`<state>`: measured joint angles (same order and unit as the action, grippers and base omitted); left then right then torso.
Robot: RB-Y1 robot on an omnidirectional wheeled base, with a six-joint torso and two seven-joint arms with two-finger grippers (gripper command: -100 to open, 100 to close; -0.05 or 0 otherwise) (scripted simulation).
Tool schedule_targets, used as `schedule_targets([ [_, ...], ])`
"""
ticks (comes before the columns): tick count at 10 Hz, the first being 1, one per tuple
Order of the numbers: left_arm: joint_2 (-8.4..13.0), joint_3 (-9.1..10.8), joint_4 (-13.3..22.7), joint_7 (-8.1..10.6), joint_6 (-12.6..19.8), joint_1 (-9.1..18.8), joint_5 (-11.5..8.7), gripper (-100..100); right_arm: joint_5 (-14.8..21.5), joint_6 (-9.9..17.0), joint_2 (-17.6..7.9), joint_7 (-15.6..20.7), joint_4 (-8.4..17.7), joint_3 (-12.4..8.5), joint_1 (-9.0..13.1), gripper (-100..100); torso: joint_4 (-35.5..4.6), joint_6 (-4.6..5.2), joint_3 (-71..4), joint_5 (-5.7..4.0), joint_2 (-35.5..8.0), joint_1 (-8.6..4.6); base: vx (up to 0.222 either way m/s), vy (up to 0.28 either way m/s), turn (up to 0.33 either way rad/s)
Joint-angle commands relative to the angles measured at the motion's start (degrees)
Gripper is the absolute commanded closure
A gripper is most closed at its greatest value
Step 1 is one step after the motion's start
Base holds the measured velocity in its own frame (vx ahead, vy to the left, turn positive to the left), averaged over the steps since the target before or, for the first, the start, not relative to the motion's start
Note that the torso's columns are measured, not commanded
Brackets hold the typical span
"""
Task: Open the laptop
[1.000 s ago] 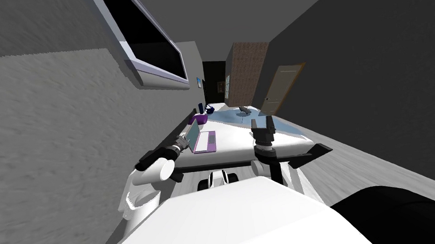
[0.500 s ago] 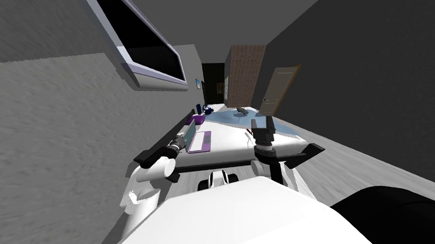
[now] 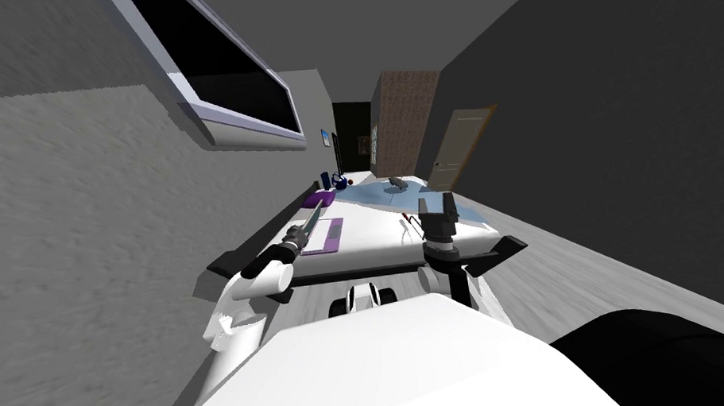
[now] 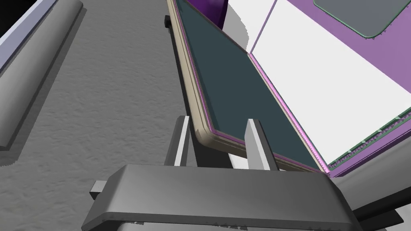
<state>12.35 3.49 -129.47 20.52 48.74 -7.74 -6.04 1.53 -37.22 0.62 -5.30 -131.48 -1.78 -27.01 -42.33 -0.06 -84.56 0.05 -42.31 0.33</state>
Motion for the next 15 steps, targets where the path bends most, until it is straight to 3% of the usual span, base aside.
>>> schedule_targets([
  [1,0.6,0.01,4.2,-2.31,-3.8,1.1,2.2,100,0.0,0.0,0.0,0.0,0.0,0.0,0.0,0,0.0,0.02,0.0,-0.01,-0.1,-0.12,-0.044,-0.106,0.007],
  [2,0.6,0.01,4.9,-2.31,-4.3,1.1,2.2,100,0.0,0.0,0.0,0.0,0.0,0.0,0.0,0,0.0,0.04,0.0,-0.07,-0.1,-0.35,-0.028,-0.076,0.009],
  [4,1.2,0.02,9.0,-4.63,-7.9,2.2,4.5,100,0.0,0.0,0.0,0.0,0.0,0.0,0.0,0,0.0,0.07,0.0,-0.11,0.0,-0.4,-0.035,-0.093,0.002],
  [5,1.2,0.02,9.7,-4.63,-8.7,2.2,4.5,100,0.0,0.0,0.0,0.0,0.0,0.0,0.0,0,0.0,0.08,0.0,-0.13,0.0,-0.5,-0.024,-0.087,0.004],
  [7,1.7,0.04,13.9,-6.94,-12.4,3.2,6.7,100,0.0,0.0,0.0,0.0,0.0,0.0,0.0,0,0.0,0.07,0.0,-0.09,-0.1,-0.35,-0.042,-0.095,0.002],
  [8,1.7,0.04,14.6,-6.94,-13.0,3.2,6.7,100,0.0,0.0,0.0,0.0,0.0,0.0,0.0,0,0.0,0.09,0.0,-0.11,-0.1,-0.45,-0.025,-0.081,0.004],
  [13,2.9,0.06,23.4,-11.57,-20.9,5.4,11.1,100,0.0,0.0,0.0,0.0,0.0,0.0,0.0,0,0.0,0.06,0.0,-0.09,-0.1,-0.33,-0.033,-0.085,0.002],
  [14,2.9,0.06,24.3,-11.57,-21.7,5.4,11.1,100,0.0,0.0,0.0,0.0,0.0,0.0,0.0,0,0.0,0.07,0.0,-0.1,-0.1,-0.46,-0.032,-0.088,0.006],
  [15,3.3,0.07,21.1,-11.02,-18.5,5.0,10.7,-100,0.0,0.0,0.0,0.0,0.0,0.0,0.0,0,0.0,0.08,0.0,-0.11,-0.1,-0.44,-0.002,-0.03,-0.017],
])
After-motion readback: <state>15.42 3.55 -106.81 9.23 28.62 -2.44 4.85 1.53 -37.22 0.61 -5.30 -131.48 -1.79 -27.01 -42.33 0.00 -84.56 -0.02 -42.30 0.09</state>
